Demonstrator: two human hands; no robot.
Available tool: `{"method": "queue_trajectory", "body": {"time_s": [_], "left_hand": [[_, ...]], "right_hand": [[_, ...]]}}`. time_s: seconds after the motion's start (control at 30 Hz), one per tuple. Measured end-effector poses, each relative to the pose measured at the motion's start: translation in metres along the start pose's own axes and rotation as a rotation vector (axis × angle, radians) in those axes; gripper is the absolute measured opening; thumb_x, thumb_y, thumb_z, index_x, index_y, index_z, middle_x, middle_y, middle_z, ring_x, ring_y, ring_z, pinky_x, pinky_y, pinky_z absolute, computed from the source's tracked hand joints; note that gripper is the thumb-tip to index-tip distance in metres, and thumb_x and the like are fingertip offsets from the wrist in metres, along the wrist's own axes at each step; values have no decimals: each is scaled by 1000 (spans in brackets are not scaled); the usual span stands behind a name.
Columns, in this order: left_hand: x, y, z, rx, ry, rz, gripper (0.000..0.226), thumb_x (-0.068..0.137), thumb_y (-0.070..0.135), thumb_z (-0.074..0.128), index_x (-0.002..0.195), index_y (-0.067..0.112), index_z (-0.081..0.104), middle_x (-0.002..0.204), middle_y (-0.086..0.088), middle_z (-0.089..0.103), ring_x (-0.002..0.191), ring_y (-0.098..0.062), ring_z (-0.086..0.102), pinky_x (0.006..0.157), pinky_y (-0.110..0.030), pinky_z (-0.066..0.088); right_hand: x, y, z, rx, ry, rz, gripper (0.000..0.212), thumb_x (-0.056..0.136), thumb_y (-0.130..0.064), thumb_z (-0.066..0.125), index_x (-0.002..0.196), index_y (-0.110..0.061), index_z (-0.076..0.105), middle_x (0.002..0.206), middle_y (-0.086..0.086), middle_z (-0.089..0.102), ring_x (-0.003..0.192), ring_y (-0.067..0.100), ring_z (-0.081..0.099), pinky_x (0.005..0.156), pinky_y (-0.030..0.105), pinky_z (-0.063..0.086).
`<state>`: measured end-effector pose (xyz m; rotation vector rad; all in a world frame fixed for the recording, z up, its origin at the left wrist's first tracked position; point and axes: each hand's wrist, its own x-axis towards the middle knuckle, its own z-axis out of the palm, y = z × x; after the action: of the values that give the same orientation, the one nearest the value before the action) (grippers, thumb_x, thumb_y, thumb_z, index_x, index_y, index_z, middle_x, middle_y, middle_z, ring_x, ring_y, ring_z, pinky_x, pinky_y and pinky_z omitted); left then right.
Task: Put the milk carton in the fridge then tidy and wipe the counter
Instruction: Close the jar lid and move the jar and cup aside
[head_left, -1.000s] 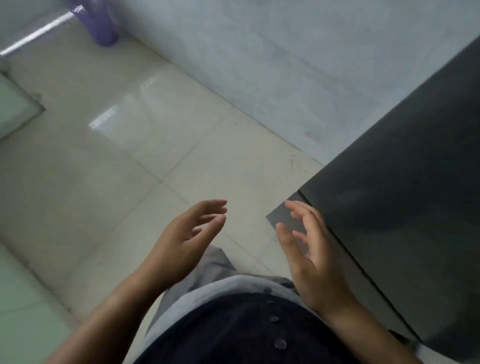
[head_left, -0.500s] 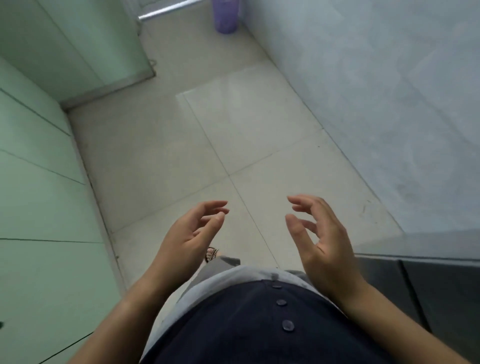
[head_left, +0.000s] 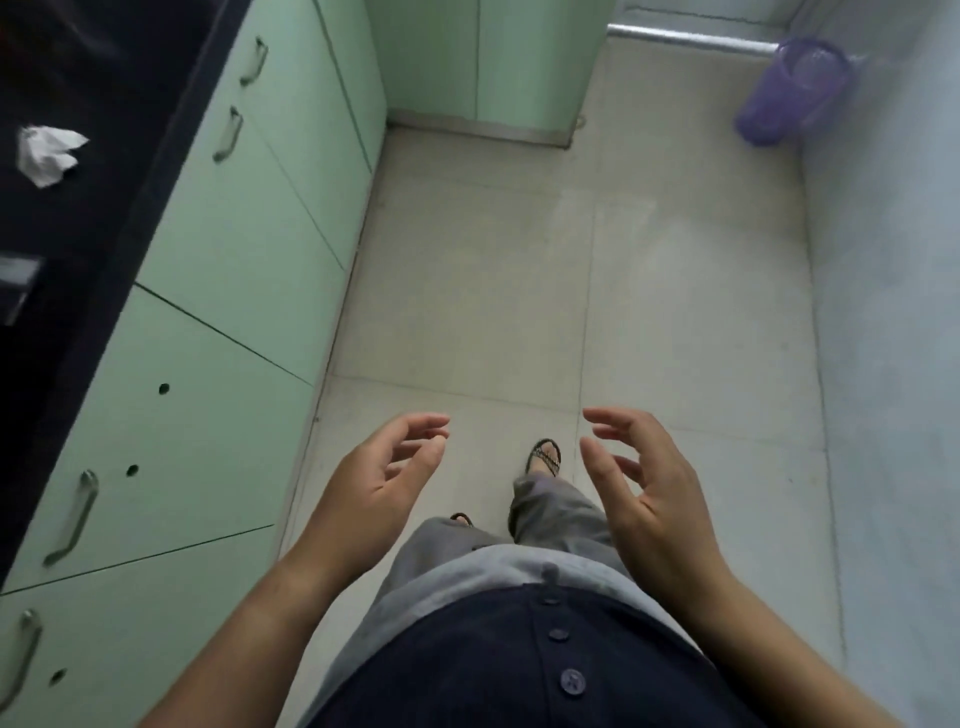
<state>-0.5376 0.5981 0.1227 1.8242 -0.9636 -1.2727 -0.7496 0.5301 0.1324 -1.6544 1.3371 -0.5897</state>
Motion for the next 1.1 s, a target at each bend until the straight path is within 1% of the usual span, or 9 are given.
{"method": "queue_trajectory", "body": {"time_s": [0.07,0.13,0.27,0.47,0.53,0.67,0.83,1.0,1.1], "left_hand": [[23,5,-7,-23,47,-24,26,80,47,49,102,40,60,104,17,66,100,6,58,78,-8,42],[52,14,-12,-49,92,-42,26,80,48,49,102,41,61,104,17,67,101,6,58,81,-12,42],[120,47,-21,-117,215,-50,26,80,48,49,101,39,61,107,15,66,104,1,58,87,-20,43],[203,100,-36,-228,333,-29,25,82,42,51,103,34,61,104,14,68,103,-2,60,87,-19,43],[219,105,-44,-236,360,-47,22,85,42,52,104,35,61,105,14,67,104,-1,59,87,-18,43],[243,107,-70,-257,426,-102,24,79,48,51,100,42,61,107,15,66,103,1,59,84,-17,44],[288,103,-123,-286,542,-118,26,80,46,51,102,38,62,107,14,66,104,1,58,85,-17,43],[345,107,-211,-293,639,-80,22,80,48,51,98,43,62,105,15,66,105,-2,58,90,-22,43],[363,113,-271,-287,695,-49,27,77,54,51,100,44,61,108,14,65,107,-3,58,91,-23,43]], "right_hand": [[39,-5,4,-3,-54,-30,29,82,-52,42,103,-36,54,105,-19,57,101,0,55,82,20,47],[84,-10,6,-6,-106,-66,26,81,-51,43,101,-39,53,106,-19,57,102,-1,55,83,22,47],[183,-27,-1,-27,-191,-140,35,81,-55,42,106,-34,53,109,-19,56,104,-2,54,86,25,48],[298,-59,-9,-73,-287,-248,37,83,-55,41,109,-33,53,110,-14,57,106,1,53,88,28,49],[324,-64,-3,-72,-326,-256,35,82,-56,41,108,-34,53,110,-14,57,106,1,54,89,30,49],[369,-76,19,-83,-411,-264,38,81,-57,41,108,-34,54,111,-14,57,106,1,53,90,32,49],[438,-115,67,-128,-515,-342,36,82,-57,40,107,-35,52,110,-23,52,108,-2,50,90,27,47],[520,-188,142,-133,-525,-497,42,84,-55,40,112,-27,55,111,-15,54,105,-1,51,88,28,49],[553,-233,184,-125,-576,-559,44,84,-57,38,114,-28,54,114,-15,53,107,-3,51,90,27,48]]}}
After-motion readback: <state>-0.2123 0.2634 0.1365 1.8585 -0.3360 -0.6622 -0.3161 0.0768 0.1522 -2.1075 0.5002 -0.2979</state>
